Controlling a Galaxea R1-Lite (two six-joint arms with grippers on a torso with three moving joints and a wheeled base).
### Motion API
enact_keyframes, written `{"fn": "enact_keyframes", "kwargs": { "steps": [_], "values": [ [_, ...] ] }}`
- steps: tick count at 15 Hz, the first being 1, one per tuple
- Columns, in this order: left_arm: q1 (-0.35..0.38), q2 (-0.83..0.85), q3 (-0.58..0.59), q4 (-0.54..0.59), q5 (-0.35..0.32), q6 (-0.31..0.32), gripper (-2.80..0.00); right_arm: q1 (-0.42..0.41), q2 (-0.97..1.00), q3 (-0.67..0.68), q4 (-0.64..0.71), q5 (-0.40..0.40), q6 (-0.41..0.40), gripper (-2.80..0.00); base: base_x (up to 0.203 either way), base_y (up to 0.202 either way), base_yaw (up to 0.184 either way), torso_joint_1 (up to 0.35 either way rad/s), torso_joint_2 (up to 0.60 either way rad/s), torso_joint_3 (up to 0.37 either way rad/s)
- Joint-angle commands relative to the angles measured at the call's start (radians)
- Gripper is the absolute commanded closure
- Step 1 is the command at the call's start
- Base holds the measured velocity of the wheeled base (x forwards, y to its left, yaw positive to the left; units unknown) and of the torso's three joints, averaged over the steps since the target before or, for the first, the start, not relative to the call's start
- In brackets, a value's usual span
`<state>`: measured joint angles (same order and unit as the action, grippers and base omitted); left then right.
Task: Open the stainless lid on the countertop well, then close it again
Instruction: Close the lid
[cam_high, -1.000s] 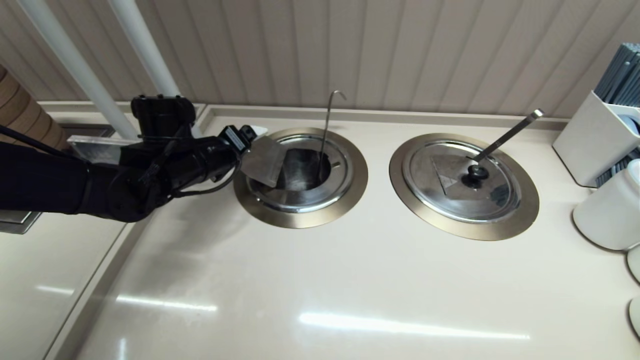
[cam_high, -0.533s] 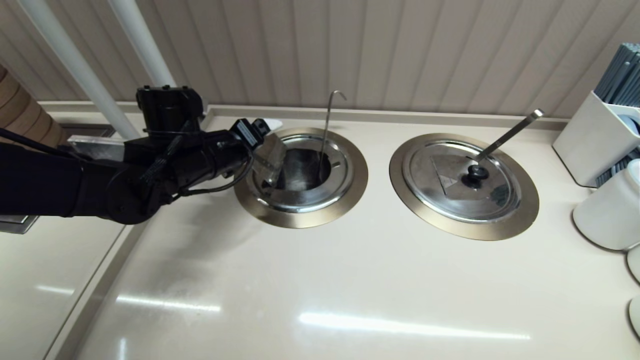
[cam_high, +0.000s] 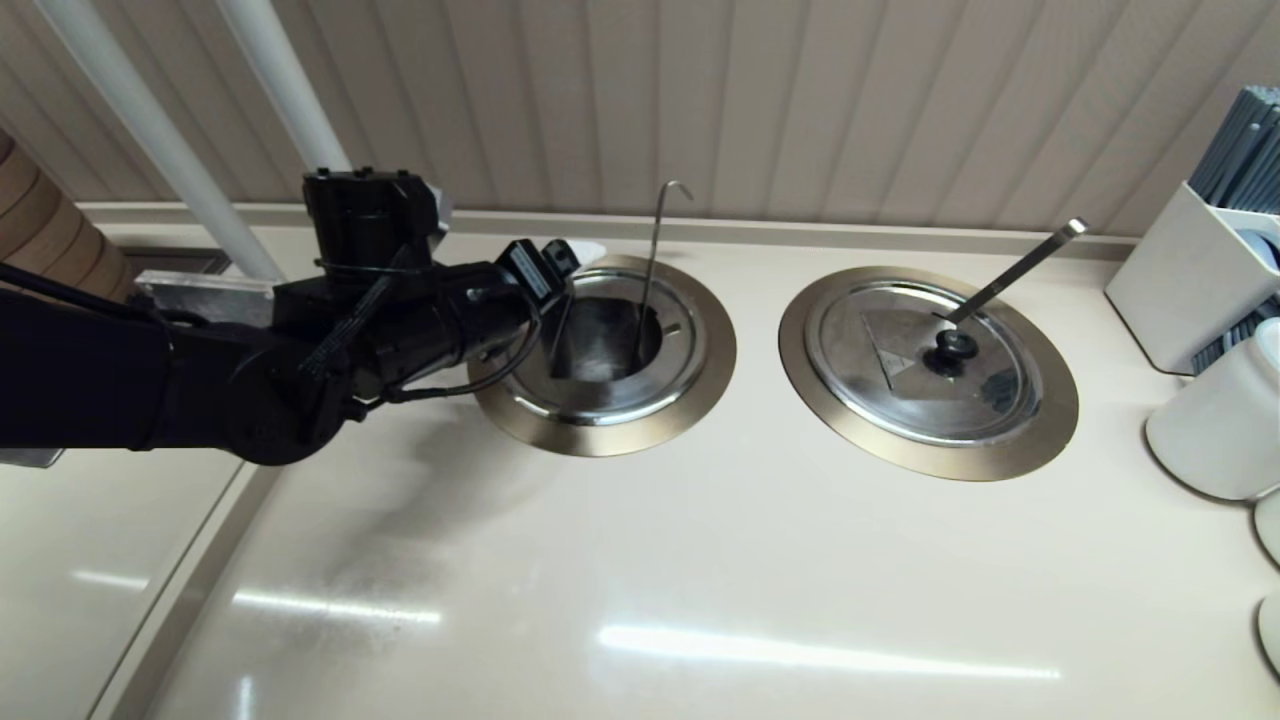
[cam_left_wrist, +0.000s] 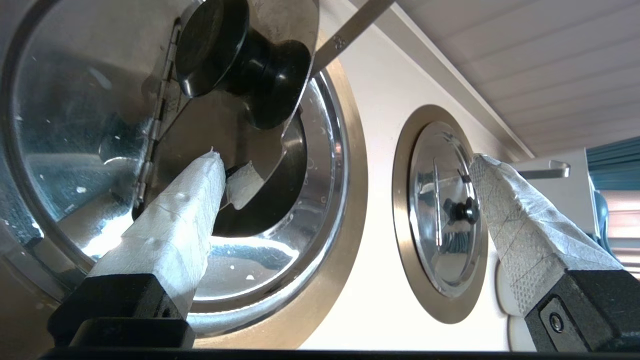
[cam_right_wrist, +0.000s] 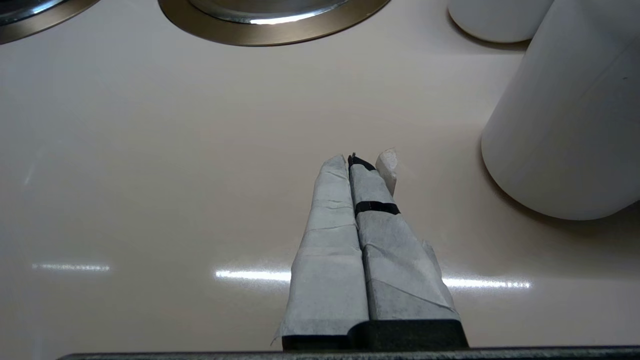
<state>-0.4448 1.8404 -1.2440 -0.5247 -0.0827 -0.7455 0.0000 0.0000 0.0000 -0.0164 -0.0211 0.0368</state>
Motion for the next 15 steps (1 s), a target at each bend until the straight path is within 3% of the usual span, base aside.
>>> {"fn": "enact_keyframes", "kwargs": {
  "steps": [1,15],
  "values": [
    [-0.015,0.011,0.002,-0.003,0.001,-0.004,-2.8,0.0,0.0,0.005,0.0,0.0,0.0,0.0,0.0,0.0,0.0,0.0,0.0,0.0],
    [-0.054,0.024,0.012,-0.003,0.004,0.028,-2.8,0.0,0.0,0.005,0.0,0.0,0.0,0.0,0.0,0.0,0.0,0.0,0.0,0.0]
  ]
}}
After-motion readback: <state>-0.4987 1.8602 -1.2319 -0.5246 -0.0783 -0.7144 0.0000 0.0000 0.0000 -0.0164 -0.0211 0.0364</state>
